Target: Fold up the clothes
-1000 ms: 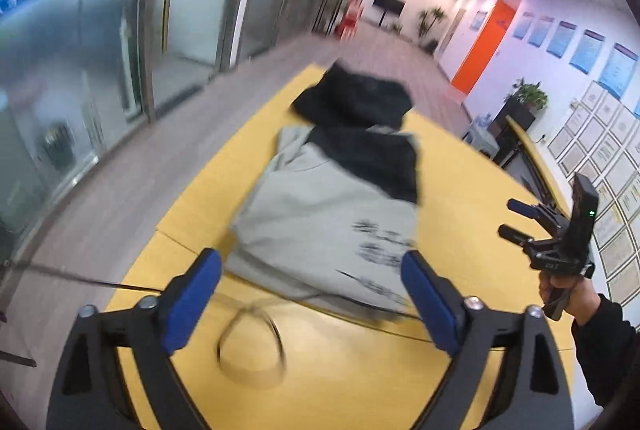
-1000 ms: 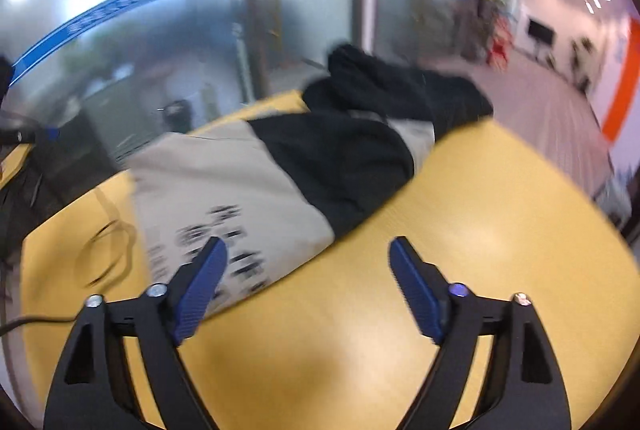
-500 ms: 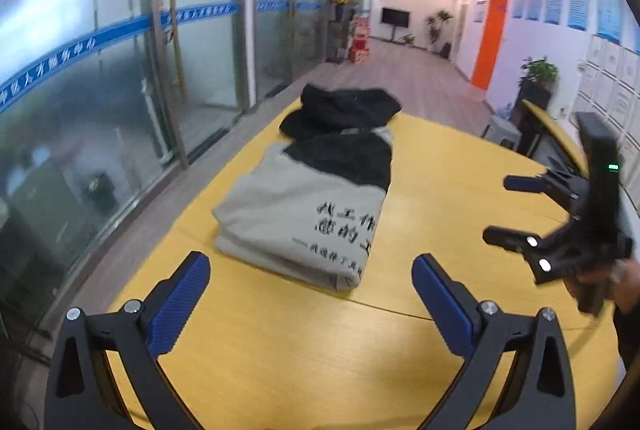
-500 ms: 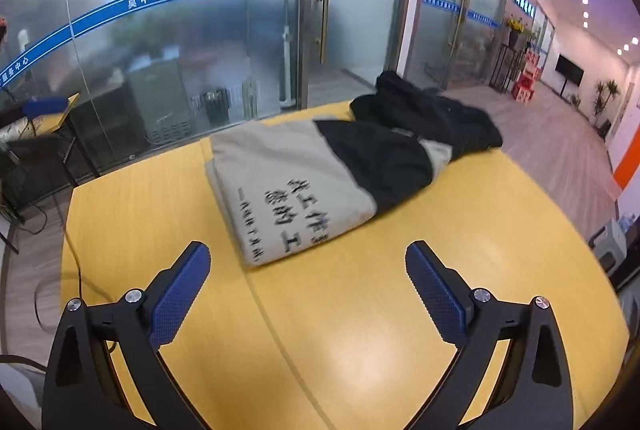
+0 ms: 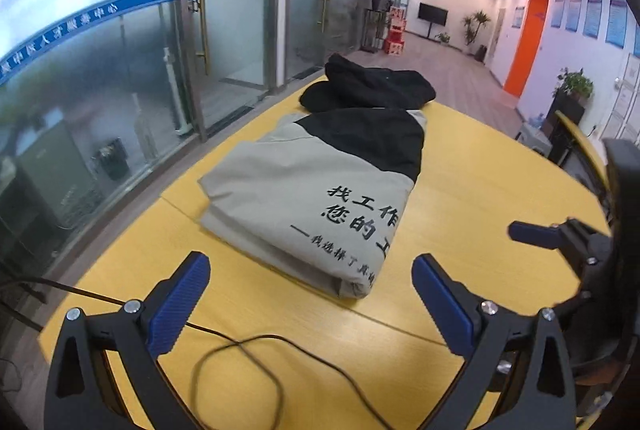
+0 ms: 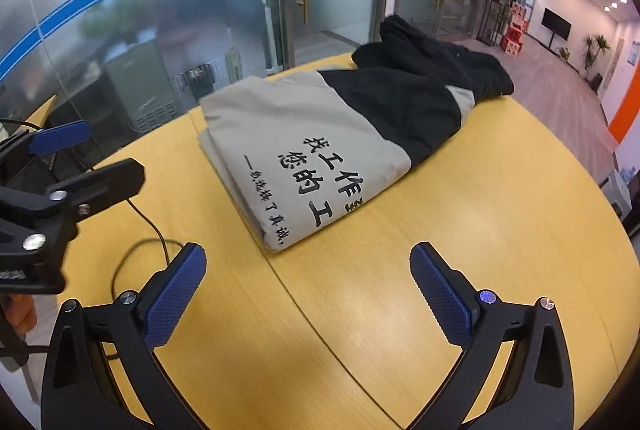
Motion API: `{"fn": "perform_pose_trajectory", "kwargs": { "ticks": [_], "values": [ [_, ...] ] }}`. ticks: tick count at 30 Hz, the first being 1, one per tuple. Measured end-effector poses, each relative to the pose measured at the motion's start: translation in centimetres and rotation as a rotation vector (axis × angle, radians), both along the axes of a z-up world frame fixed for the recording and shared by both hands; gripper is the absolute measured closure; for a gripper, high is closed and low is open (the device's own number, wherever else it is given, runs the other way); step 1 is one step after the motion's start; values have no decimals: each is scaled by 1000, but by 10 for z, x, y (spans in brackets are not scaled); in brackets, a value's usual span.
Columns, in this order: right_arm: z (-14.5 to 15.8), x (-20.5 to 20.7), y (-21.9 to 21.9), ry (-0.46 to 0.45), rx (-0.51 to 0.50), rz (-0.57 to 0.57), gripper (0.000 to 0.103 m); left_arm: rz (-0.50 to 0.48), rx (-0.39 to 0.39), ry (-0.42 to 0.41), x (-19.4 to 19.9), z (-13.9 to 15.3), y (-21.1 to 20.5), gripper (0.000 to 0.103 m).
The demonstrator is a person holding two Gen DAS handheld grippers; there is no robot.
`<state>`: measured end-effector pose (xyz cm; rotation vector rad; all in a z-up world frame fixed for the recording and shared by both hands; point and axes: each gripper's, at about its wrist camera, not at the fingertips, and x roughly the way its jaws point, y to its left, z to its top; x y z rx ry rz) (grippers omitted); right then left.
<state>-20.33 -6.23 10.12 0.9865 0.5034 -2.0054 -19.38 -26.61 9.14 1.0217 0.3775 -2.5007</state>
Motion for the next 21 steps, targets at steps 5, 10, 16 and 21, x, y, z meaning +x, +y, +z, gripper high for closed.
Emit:
{"fn": "perform_pose_trajectory", "kwargs": {
  "ticks": [5,10,16,21],
  "values": [
    [1,-11,-10,30,-6,-47,0,7,6,-19,-7,3,-20,0],
    [14,-15,-17,52,15,-47,0,13,9,-15,-15,6,-24,0],
    [3,-20,-22,81,39,-41,0,-4,39,-23,-22,-19,-20,0],
    [-4,-23,-24,86,49,-46,0,23,36,-33,-26,-25,-18,0]
  ]
}}
